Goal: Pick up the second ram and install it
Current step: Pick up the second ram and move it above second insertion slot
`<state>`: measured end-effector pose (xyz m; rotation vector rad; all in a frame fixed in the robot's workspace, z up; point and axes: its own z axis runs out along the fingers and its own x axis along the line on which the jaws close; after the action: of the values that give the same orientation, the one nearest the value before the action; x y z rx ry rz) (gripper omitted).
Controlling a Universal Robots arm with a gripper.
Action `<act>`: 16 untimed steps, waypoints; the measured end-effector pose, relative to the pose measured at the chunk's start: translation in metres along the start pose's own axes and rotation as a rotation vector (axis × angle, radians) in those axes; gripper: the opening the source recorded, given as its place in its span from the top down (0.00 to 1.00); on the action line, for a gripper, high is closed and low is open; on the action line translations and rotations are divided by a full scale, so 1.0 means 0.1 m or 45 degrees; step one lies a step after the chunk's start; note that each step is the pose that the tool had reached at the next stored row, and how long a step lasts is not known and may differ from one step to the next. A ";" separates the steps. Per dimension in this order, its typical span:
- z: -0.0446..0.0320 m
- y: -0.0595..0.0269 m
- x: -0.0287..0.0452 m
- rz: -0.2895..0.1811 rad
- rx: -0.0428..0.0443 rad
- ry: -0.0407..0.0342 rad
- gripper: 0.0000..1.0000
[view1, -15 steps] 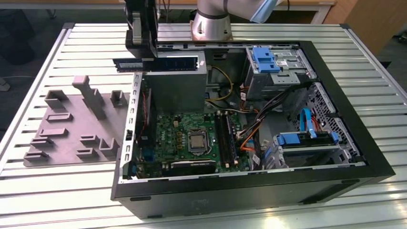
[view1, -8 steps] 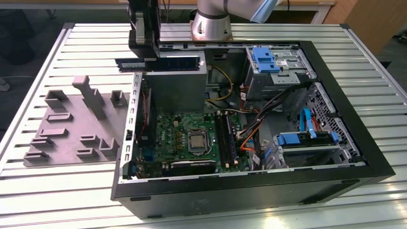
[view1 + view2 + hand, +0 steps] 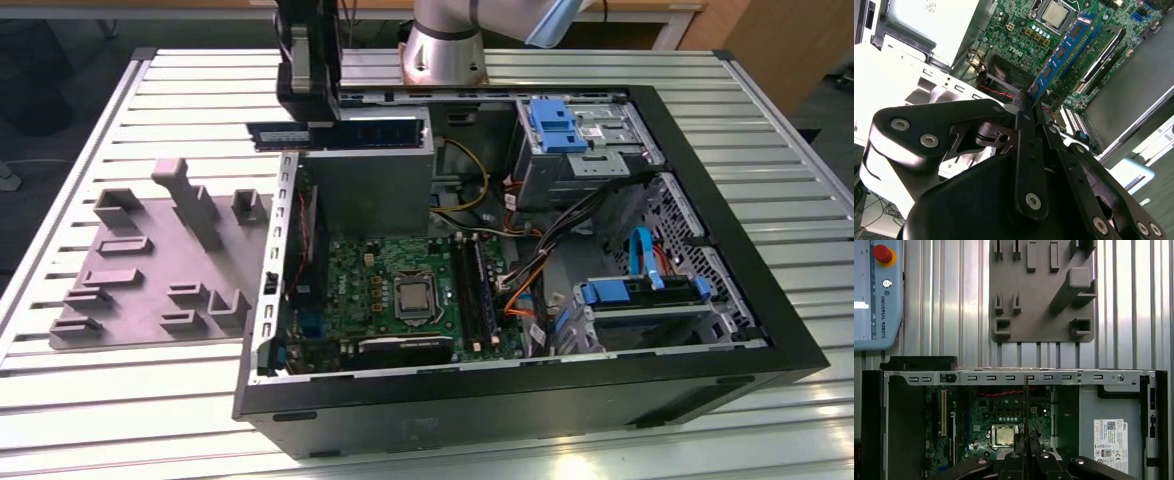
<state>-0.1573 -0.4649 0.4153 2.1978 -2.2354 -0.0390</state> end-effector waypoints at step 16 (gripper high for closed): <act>-0.001 -0.059 -0.001 0.000 0.000 0.0000 0.86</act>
<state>-0.1514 -0.4649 0.4154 2.1978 -2.2354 -0.0390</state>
